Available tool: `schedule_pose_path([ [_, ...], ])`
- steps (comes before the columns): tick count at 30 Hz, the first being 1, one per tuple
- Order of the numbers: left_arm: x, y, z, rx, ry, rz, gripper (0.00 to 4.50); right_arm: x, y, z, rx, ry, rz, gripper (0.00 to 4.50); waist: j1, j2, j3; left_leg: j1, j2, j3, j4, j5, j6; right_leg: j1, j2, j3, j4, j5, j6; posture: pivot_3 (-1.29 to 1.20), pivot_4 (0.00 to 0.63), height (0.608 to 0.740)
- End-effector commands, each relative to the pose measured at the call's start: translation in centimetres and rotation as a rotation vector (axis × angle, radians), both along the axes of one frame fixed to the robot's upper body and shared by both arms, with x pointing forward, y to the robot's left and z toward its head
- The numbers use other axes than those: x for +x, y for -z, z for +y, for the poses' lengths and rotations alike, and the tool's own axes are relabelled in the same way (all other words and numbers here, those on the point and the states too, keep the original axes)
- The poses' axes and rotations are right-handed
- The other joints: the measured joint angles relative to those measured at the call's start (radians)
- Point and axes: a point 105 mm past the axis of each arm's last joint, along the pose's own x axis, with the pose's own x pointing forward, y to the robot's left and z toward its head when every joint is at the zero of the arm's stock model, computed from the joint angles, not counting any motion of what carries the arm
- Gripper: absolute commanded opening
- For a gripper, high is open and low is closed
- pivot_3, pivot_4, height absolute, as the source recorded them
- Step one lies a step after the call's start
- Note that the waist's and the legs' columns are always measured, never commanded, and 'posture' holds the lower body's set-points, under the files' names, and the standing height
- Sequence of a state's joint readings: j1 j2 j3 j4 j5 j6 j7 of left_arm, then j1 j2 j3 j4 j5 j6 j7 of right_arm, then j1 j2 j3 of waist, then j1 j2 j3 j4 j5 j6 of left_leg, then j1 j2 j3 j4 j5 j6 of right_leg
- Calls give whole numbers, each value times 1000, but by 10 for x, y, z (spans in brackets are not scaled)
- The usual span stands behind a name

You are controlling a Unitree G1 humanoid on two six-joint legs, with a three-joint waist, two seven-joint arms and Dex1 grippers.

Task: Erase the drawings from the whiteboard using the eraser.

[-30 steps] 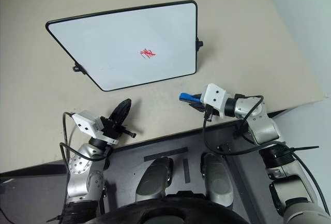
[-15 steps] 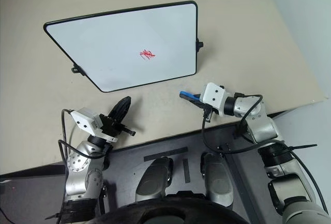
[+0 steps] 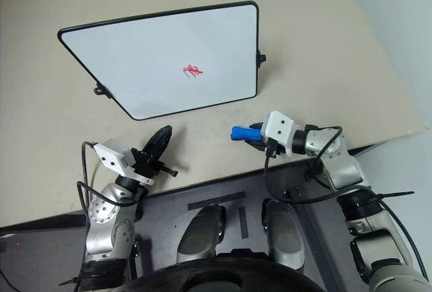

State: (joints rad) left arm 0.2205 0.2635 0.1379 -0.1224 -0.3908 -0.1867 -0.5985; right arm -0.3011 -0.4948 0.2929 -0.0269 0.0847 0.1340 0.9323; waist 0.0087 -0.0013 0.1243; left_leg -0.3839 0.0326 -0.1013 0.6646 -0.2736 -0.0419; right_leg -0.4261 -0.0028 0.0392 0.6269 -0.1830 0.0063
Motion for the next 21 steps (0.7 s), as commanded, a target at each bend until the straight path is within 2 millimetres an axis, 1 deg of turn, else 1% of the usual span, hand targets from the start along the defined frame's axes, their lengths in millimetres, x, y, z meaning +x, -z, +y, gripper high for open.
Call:
schedule_pose_path([
  [1,-3,-14,-5,4,12,-46,0,-3,-13,4,38,-25,-23,2072,0,0,0,0,0,0,0,0,0,0,0,0,0,0,0,0,150,740],
  [4,-4,-17,-6,4,13,-47,0,-2,-13,4,33,-24,-25,2072,0,0,0,0,0,0,0,0,0,0,0,0,0,0,0,0,150,740],
  [7,-5,-25,-13,2,19,-56,0,-2,-13,3,33,-21,-32,2072,0,0,0,0,0,0,0,0,0,0,0,0,0,0,0,0,150,740],
  [11,-2,-36,-20,2,21,-61,0,0,-15,3,31,-16,-52,2072,0,0,0,0,0,0,0,0,0,0,0,0,0,0,0,0,150,740],
  [16,4,-42,-23,2,18,-57,0,0,-16,5,36,-18,-58,2072,0,0,0,0,0,0,0,0,0,0,0,0,0,0,0,0,150,740],
  [19,7,-41,-22,2,15,-53,0,0,-15,5,34,-23,-56,1493,1,0,0,0,0,0,0,0,0,0,0,0,0,0,0,0,150,740],
  [21,7,-41,-21,2,14,-51,0,-1,-15,5,32,-25,-54,876,1,0,0,0,0,0,0,0,0,0,0,0,0,0,0,0,150,740],
])
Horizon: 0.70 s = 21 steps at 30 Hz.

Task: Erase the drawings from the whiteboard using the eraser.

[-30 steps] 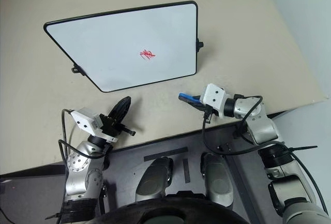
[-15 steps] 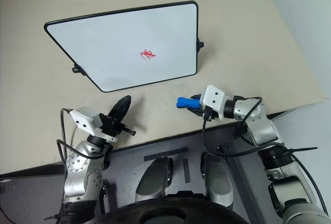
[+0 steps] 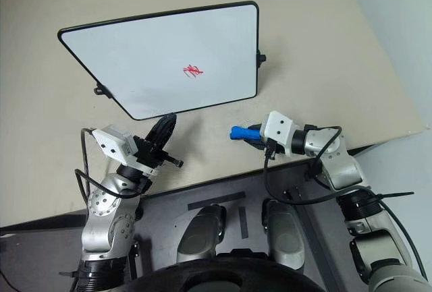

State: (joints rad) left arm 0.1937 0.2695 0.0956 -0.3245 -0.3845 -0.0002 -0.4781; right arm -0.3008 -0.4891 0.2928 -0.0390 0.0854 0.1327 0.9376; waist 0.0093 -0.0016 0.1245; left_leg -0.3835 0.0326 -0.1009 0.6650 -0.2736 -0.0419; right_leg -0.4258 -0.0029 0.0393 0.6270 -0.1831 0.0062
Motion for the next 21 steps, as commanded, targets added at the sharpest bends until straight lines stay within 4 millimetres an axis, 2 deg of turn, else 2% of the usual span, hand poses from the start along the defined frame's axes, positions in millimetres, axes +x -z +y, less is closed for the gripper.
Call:
schedule_pose_path([
  [1,0,-10,-1,12,8,-39,0,1,-12,2,21,-13,-44,695,0,0,0,0,0,0,0,0,0,0,0,0,0,0,0,0,150,740],
  [2,-1,-10,-1,12,7,-39,0,0,-11,2,17,-14,-43,466,0,0,0,0,0,0,0,0,0,0,0,0,0,0,0,0,150,740],
  [4,-2,-10,-1,12,6,-38,0,0,-11,2,13,-15,-42,319,0,0,0,0,0,0,0,0,0,0,0,0,0,0,0,0,150,740],
  [11,-6,-9,1,12,3,-37,0,3,-19,2,34,-8,-82,293,0,0,0,0,0,0,0,0,0,0,0,0,0,0,0,0,150,740],
  [16,-6,-6,7,15,-2,-30,0,14,-55,8,101,0,-229,288,-1,0,0,0,0,0,0,0,0,0,0,0,0,0,-1,0,150,740],
  [21,-5,-5,9,19,-4,-28,0,24,-91,16,123,-10,-470,288,-2,0,0,1,0,0,0,0,0,-1,0,0,0,1,-2,0,150,740],
])
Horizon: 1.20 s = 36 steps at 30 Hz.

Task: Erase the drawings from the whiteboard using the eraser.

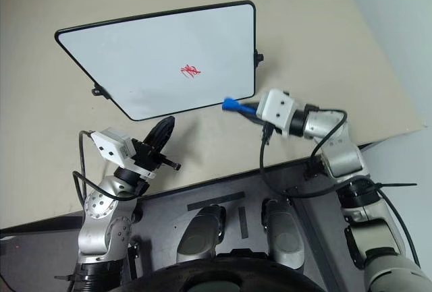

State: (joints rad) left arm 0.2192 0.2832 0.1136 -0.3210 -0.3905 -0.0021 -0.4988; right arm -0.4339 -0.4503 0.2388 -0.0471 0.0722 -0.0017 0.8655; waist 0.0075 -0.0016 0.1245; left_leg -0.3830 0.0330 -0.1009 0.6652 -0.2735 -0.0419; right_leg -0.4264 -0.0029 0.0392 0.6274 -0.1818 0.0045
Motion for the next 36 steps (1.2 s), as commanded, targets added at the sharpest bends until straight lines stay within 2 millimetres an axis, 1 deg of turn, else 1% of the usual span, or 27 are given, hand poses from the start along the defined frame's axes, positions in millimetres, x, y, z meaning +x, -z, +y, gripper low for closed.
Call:
schedule_pose_path([
  [1,0,-10,2,5,-3,-48,0,3,-31,5,19,0,-225,288,0,0,0,0,0,0,0,0,0,0,0,0,0,0,0,0,150,740],
  [3,1,-9,2,4,-1,-49,0,8,-42,10,-12,8,-382,288,1,0,0,0,0,0,0,0,0,-1,0,0,0,0,0,0,150,740],
  [6,2,-6,1,2,3,-47,0,13,-45,20,-85,-15,-580,288,1,0,0,0,0,1,0,-1,1,-3,-2,-1,0,2,-1,0,150,740],
  [11,5,-2,6,2,5,-46,0,22,-44,34,-126,-54,-782,288,1,0,0,-1,1,1,0,-2,1,-4,-3,-1,0,5,-2,0,150,740],
  [15,6,0,8,2,2,-51,0,23,-45,46,-145,-107,-913,288,1,1,0,-2,1,1,0,-2,1,-6,-3,-1,0,6,-2,0,150,740],
  [21,8,-7,0,-1,11,-68,0,27,-39,63,-154,-152,-998,288,1,1,0,-4,1,1,0,-3,1,-8,-4,-2,0,7,-1,0,150,740],
  [23,9,-10,-1,-1,13,-73,0,29,-33,67,-174,-169,-1008,288,1,1,0,-4,1,1,0,-4,1,-8,-4,-2,0,8,-1,0,150,740],
  [26,12,-14,-2,0,14,-81,0,36,-15,72,-251,-183,-1008,288,1,1,0,-6,1,1,0,-4,1,-10,-4,-3,0,8,0,0,150,740],
  [30,16,-16,-1,2,12,-81,0,40,-4,72,-268,-182,-993,288,1,1,0,-6,2,1,0,-4,1,-10,-5,-3,0,9,0,0,150,740],
  [32,18,-15,-1,2,12,-80,0,42,-3,71,-266,-170,-994,288,1,1,1,-6,2,1,0,-4,1,-10,-5,-3,0,9,0,0,150,740],
  [36,27,-4,7,4,9,-62,0,49,-21,65,-216,-91,-1056,288,2,1,1,-6,2,1,0,-4,1,-10,-5,-4,0,9,-3,0,150,740],
])
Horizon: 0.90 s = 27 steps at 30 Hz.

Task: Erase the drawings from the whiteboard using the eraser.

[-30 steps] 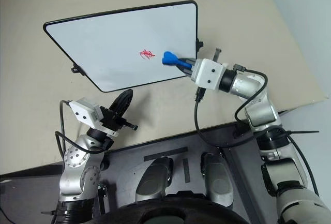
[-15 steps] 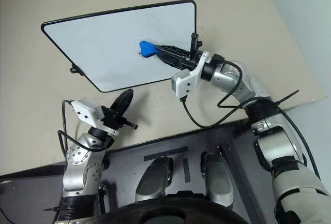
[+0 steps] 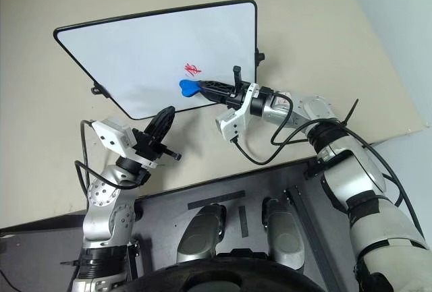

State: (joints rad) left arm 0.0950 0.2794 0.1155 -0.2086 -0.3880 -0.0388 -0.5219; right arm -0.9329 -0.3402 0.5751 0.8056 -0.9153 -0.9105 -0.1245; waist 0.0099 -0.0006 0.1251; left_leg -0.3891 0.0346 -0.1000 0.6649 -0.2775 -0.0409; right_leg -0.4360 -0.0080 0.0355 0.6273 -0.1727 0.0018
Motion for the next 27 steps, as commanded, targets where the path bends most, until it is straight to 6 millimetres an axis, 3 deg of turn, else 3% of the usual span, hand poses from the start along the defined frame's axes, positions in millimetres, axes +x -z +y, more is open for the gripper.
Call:
schedule_pose_path([
  [1,8,7,12,12,-11,-4,0,11,-33,-6,99,42,-106,288,1,0,0,0,0,0,0,0,0,0,0,0,0,0,0,0,150,740],
  [6,22,31,36,12,-15,25,0,12,-48,-15,169,65,-193,288,1,1,0,0,1,0,1,0,0,-1,0,0,0,3,-1,0,150,740],
  [10,23,38,45,11,-5,19,0,12,-45,-15,164,78,-196,288,1,1,1,0,1,-1,0,0,1,-1,0,0,0,4,-2,0,150,740],
  [15,-10,39,28,17,20,-20,0,11,-16,-13,84,85,-105,288,-16,2,1,3,2,-1,-1,1,2,-1,1,0,0,7,-4,0,150,740],
  [19,-18,38,25,19,20,-22,0,12,-1,-14,48,100,-57,288,-25,3,0,5,2,0,-1,0,1,-1,1,-1,-6,5,-1,0,150,740],
  [27,-20,29,21,27,19,-26,0,13,-8,-8,59,89,-59,288,-24,3,1,4,2,1,-1,-2,2,-1,1,0,-9,8,0,0,150,740],
])
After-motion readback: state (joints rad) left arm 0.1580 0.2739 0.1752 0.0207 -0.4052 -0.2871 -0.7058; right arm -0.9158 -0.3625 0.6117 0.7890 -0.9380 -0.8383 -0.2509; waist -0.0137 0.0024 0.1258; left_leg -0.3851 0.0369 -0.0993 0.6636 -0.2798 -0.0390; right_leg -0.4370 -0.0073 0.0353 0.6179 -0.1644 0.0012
